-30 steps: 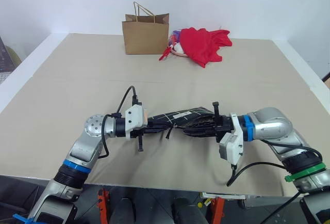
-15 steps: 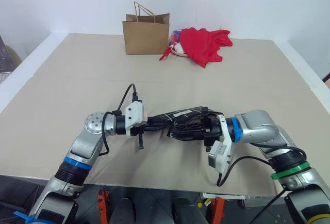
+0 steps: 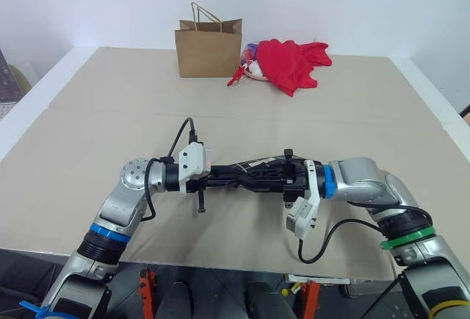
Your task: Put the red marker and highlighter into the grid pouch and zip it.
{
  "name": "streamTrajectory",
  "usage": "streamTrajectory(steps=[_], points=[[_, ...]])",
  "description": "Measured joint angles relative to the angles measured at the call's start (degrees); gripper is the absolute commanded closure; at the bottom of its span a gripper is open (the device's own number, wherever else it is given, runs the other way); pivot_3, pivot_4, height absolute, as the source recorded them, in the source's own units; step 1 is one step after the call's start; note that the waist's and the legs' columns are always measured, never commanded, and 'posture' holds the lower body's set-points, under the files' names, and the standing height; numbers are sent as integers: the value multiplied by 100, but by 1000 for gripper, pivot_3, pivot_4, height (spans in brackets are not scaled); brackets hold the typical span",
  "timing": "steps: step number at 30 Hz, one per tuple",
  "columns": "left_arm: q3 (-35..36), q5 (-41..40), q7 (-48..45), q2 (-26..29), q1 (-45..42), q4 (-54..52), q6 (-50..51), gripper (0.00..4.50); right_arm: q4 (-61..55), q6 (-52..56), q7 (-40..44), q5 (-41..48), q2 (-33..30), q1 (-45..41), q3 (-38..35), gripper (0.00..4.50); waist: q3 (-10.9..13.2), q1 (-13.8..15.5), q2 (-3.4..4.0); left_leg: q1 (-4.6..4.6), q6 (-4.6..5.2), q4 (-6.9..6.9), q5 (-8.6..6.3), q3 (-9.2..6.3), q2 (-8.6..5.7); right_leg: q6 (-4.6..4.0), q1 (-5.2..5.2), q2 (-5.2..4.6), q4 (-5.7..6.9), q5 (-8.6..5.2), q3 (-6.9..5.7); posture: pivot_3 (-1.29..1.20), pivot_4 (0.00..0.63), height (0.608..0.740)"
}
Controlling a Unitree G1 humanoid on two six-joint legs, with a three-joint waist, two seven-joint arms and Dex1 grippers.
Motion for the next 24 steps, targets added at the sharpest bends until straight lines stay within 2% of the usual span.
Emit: streamTrajectory(steps=[16,17,18,20,24], points=[[1,-11,95,-26,-1,1,1,4500,1,-2,-728,-687,-177,60,-15,3791,0,0,0,0,0,0,0,0,-2,-2,1,-2,0,1,0,0,150,740],[1,-11,100,-26,-1,1,1,4500,0,21,-746,-712,-177,60,-15,3274,0,0,0,0,0,0,0,0,-2,-2,1,-2,0,1,0,0,150,740],[2,-11,101,-26,-1,1,1,4500,-2,28,-759,-725,-177,60,-16,3200,0,0,0,0,0,0,0,0,-1,-2,1,-2,0,1,0,0,150,740],[3,-10,97,-26,-1,1,5,4500,-19,54,-863,-771,-177,63,-16,2340,0,0,0,0,0,0,0,0,-1,-2,1,-2,0,1,0,0,150,740],[4,-10,96,-25,-1,0,8,4500,-68,139,-879,-587,-291,173,3,2340,0,0,0,0,0,0,0,0,-2,-3,1,-3,0,0,0,0,150,740]])
